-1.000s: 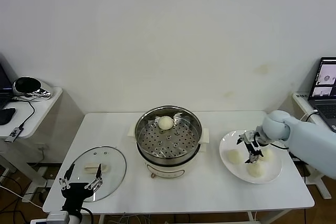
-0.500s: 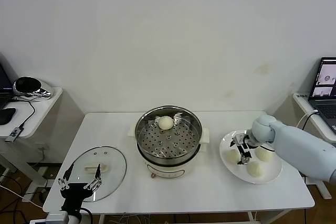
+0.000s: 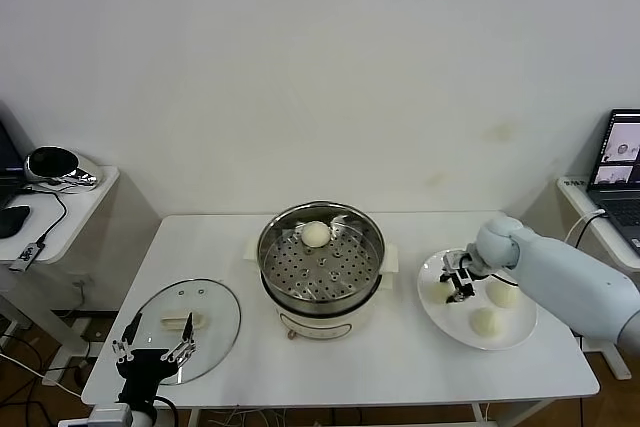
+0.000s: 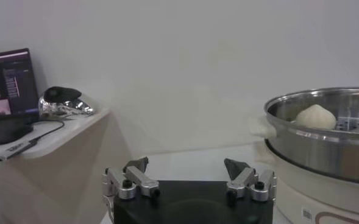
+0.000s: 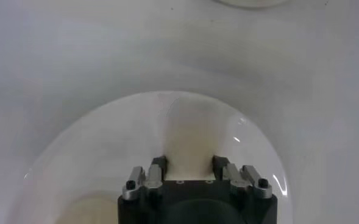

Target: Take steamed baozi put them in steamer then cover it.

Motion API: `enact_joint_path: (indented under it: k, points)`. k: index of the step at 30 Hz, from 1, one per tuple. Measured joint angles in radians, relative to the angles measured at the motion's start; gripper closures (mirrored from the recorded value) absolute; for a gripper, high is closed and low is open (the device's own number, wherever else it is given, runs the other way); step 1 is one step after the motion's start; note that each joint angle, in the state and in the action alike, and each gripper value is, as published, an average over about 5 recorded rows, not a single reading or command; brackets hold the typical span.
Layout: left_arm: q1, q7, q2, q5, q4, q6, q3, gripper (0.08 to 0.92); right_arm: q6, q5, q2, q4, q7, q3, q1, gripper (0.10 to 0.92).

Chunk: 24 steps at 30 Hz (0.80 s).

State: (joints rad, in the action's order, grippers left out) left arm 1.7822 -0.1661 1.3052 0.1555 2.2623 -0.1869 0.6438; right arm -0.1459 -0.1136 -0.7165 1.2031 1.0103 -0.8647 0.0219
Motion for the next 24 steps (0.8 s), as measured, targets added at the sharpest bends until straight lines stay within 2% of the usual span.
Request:
enact_joint_path:
  k: [13, 24]
  points:
    - [-0.01, 0.001, -0.009, 0.001, 0.005, -0.001, -0.014, 0.177, -0.093, 0.242, 0.089, 0.211, 0.019, -0.252, 0.415, 0.533]
    - [-0.018, -0.001, -0.01, 0.003, 0.006, -0.001, -0.008, 0.177, -0.225, 0.51, -0.059, 0.319, -0.053, -0.438, 0.689, 0.527]
